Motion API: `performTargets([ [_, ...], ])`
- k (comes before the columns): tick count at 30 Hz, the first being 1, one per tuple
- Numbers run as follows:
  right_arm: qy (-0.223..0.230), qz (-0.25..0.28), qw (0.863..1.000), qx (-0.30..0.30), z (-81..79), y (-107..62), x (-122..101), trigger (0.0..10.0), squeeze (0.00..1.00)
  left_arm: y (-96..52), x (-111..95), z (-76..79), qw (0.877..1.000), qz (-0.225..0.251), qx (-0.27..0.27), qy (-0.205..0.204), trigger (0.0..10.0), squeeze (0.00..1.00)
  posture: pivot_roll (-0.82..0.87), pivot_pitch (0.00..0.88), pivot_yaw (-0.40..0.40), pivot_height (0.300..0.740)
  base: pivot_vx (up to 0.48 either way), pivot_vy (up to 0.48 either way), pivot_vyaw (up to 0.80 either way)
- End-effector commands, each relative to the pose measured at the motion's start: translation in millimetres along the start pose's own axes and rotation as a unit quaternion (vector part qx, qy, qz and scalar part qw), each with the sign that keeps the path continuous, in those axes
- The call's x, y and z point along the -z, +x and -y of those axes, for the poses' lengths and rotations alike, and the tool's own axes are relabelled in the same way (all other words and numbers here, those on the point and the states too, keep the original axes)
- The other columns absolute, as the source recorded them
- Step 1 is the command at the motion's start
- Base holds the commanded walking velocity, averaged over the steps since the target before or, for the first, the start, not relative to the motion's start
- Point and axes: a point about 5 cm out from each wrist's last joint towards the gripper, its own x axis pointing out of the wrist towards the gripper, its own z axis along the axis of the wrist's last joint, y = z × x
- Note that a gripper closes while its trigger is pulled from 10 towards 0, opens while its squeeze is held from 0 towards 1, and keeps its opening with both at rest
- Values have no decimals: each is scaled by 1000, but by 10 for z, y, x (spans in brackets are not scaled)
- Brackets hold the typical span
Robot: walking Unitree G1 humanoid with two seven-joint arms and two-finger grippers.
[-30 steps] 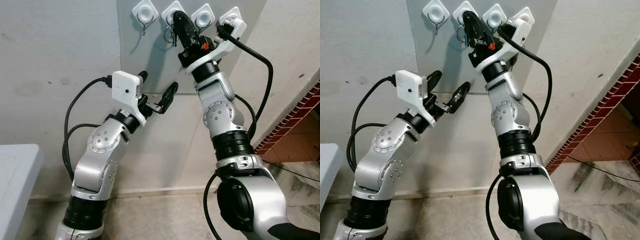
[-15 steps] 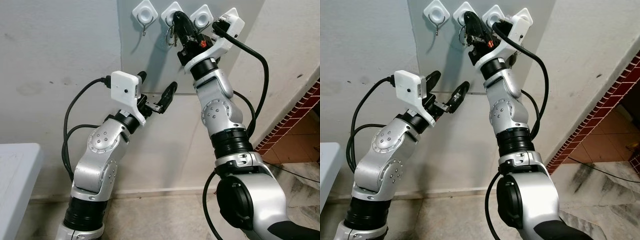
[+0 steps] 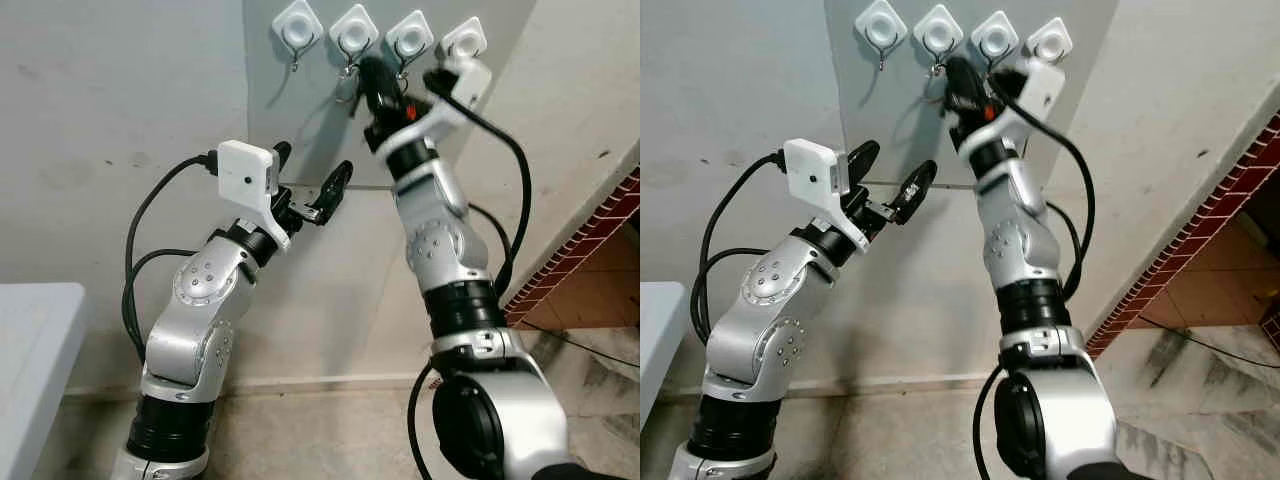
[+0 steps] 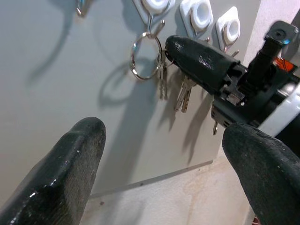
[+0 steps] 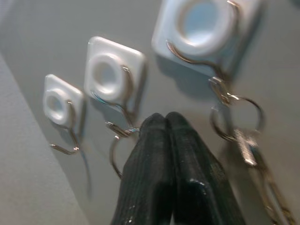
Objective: Hang keys on a hook
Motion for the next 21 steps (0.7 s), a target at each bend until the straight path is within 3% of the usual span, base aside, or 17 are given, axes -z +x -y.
performTargets([
  [1, 22, 26, 998, -59, -146, 34, -116, 10000, 0, 9, -35, 41, 1000, 5, 7, -2, 10000, 0, 22, 115, -77, 740, 0, 0, 0],
  [12, 28, 44, 993, -103, -219, -26, -168, 10000, 0, -4, -34, 33, 1000, 3, 4, -4, 10000, 0, 27, 121, -78, 740, 0, 0, 0],
  [13, 31, 45, 993, -107, -222, -38, -162, 10000, 129, -6, -34, 31, 1000, 3, 3, -3, 10000, 0, 27, 121, -79, 740, 0, 0, 0],
  [15, 33, 45, 993, -109, -225, -44, -160, 10000, 129, -7, -32, 30, 1000, 2, 3, -3, 10000, 0, 27, 121, -79, 740, 0, 0, 0],
  [16, 36, 46, 992, -110, -224, -53, -159, 10000, 1000, -8, -28, 30, 1000, 2, 2, -3, 10000, 0, 27, 123, -79, 740, 0, 0, 0],
  [21, 35, 48, 992, -107, -212, -87, -156, 10000, 1000, -15, -27, 34, 1000, 1, 2, -3, 10000, 0, 26, 126, -79, 740, 0, 0, 0],
])
